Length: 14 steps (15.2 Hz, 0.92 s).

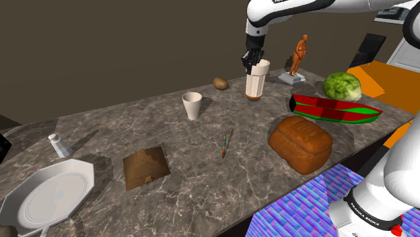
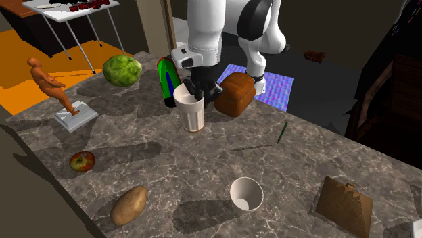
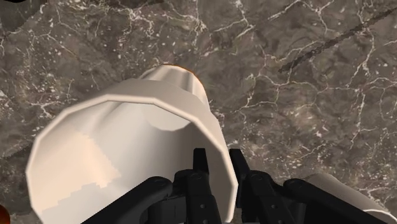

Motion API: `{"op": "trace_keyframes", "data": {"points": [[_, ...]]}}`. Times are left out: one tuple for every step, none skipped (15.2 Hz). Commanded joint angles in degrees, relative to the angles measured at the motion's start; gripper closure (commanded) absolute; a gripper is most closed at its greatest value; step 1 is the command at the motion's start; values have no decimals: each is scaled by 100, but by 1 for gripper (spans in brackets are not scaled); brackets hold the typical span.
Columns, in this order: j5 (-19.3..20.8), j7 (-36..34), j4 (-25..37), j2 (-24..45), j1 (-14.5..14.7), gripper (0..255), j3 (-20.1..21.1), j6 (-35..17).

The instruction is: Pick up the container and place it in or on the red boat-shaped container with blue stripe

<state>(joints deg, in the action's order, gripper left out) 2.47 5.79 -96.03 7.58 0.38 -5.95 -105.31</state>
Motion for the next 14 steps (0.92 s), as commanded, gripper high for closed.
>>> {"op": "trace_keyframes", "data": {"points": [[-1, -1, 147, -6, 4, 255, 3, 149], [-2, 3, 225, -5, 4, 255, 2, 227], [-3, 7, 305, -3, 3, 255, 2, 304], [-4, 10, 386, 1, 3, 255, 2, 382], [-5, 14, 470, 6, 3, 255, 2, 461], [-5, 16, 503, 7, 3, 255, 2, 492], [4, 106, 325, -147, -47, 255, -39, 464], [14, 198, 156, -298, -98, 255, -81, 439], [26, 291, -4, -443, -149, 255, -125, 419], [39, 386, -155, -584, -199, 255, -172, 404], [54, 483, -297, -720, -249, 255, -221, 391], [70, 580, -430, -852, -301, 255, -270, 383], [88, 680, -556, -979, -352, 255, -321, 378], [107, 780, -673, -1102, -403, 255, -375, 376]]}}
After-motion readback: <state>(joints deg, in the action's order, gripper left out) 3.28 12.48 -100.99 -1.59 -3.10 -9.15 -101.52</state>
